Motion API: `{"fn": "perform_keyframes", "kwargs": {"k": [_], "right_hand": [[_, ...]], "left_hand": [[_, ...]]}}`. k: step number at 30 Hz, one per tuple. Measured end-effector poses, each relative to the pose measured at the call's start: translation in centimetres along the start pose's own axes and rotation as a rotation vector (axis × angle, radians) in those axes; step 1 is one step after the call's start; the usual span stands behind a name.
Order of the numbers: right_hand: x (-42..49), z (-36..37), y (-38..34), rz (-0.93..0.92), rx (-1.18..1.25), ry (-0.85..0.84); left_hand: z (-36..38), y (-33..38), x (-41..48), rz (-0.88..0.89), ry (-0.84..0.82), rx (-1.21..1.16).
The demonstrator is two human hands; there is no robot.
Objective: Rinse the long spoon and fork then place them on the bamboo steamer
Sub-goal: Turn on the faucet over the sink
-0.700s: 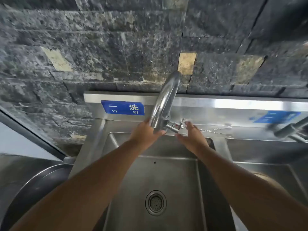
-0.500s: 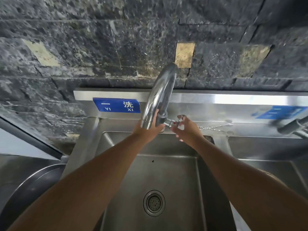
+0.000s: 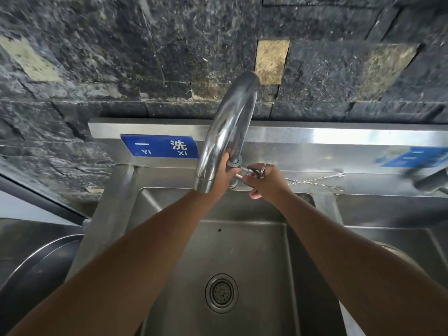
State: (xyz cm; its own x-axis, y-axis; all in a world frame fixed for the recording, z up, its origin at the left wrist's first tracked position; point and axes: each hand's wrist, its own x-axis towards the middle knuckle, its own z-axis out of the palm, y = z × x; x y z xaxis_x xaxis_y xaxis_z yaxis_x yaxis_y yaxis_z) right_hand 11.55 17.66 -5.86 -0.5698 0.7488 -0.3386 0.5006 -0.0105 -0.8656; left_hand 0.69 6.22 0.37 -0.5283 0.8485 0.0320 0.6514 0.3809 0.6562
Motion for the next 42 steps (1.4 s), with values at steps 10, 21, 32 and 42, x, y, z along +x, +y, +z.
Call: {"fn": "perform_keyframes", "kwargs": {"k": [10,21,32,42], "right_hand": [[-0.1,0.1,0.1,-0.035,0.004,0.014],[-0.3,0.1,0.7,-0.08,0.07,0.008],[-0.7,0.1,0.9,-0.071,0.127,0.01],[-1.0,0.0,0.2,-0.062,0.098,0.0]], "left_hand": [[0.3,0.1,-0.1,-0.011,0.014,-0.018],[0.5,-0.2,0.1,-0.031,0.021,-0.045],[0.3,0.6,-0.4,-0.021,0.033,-0.15],[0.5,0.5,-0.4,-0.009,0.072,-0.175]]}}
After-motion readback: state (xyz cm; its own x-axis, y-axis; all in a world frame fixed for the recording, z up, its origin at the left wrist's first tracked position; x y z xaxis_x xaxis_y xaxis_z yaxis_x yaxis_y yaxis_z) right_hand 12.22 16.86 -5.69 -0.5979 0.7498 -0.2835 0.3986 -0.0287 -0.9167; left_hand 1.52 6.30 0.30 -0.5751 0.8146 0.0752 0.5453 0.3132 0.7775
